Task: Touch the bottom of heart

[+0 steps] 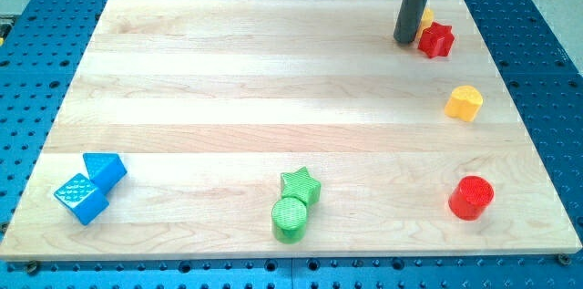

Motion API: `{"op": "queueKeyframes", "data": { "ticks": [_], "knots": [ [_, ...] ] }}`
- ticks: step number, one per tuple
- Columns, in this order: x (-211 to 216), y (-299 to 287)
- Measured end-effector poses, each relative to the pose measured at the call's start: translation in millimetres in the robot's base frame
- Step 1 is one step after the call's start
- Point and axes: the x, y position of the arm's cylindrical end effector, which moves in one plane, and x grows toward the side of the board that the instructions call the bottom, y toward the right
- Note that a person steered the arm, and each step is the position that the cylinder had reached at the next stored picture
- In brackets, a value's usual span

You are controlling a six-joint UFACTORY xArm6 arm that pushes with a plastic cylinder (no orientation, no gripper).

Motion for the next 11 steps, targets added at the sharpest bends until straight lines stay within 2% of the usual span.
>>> {"op": "queueKeyframes", "data": {
  "ticks": [1,2,3,4,6,7,8,9,10,11],
  "knots": [
    [-28,16],
    [-31,14],
    [-54,1],
    [-46,1],
    [72,-3],
    [76,-2],
    [114,70],
    [173,114],
    [188,50],
    [149,-4]
  ]
}}
